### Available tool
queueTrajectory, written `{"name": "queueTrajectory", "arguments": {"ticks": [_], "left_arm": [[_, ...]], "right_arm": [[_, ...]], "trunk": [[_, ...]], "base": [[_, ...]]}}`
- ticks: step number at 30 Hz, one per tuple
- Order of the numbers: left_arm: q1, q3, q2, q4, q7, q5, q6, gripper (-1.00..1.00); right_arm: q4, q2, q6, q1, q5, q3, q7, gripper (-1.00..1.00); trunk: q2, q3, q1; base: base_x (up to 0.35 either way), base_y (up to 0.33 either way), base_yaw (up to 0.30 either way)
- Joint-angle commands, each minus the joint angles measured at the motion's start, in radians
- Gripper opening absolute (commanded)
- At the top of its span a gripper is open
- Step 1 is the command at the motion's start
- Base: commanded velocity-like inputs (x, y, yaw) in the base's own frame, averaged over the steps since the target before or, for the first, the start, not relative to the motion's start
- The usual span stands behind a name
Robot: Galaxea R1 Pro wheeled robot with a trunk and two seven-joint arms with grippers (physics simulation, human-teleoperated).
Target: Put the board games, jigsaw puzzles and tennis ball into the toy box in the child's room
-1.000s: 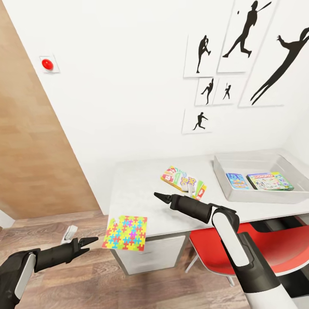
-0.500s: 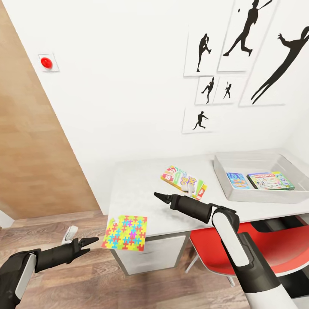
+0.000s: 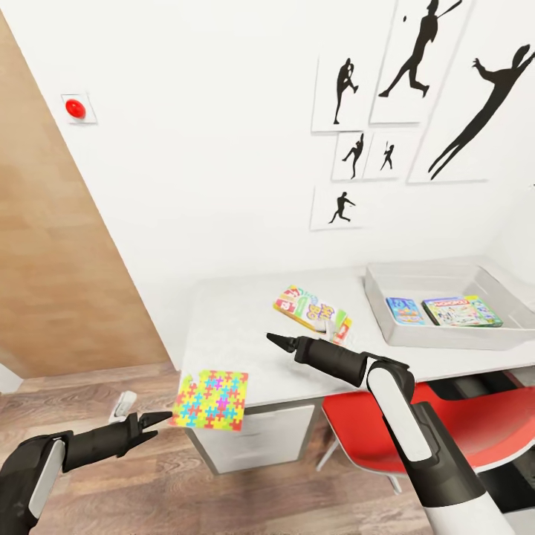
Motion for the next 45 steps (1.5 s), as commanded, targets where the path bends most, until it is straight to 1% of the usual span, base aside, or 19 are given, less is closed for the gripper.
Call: {"name": "queueTrajectory", "arguments": {"ticks": [1, 7, 18, 45], "left_arm": [[-0.001, 0.001, 0.0, 0.0, -0.005, -0.004, 0.004, 1.0], [0.0, 0.001, 0.0, 0.0, -0.006, -0.004, 0.004, 1.0], [-0.001, 0.0, -0.002, 0.0, -0.008, -0.003, 0.0, 1.0], [-0.001, -0.001, -0.002, 0.0, -0.011, -0.003, -0.006, 1.0]], "right_arm": [[0.0, -0.001, 0.002, -0.001, 0.003, 0.0, 0.004, 1.0], [0.0, -0.001, 0.002, -0.001, 0.003, 0.0, 0.004, 1.0], [0.001, -0.001, 0.002, -0.001, 0.003, 0.0, 0.004, 1.0], [0.001, -0.001, 0.001, -0.001, 0.003, 0.0, 0.004, 1.0]], "trunk": [[-0.001, -0.001, 0.0], [-0.001, -0.001, 0.0], [-0.001, -0.001, 0.0], [-0.001, -0.001, 0.0]], "base": [[-0.083, -0.199, 0.0], [-0.038, -0.093, 0.0], [-0.005, -0.013, 0.0], [0.037, 0.021, 0.0]]}}
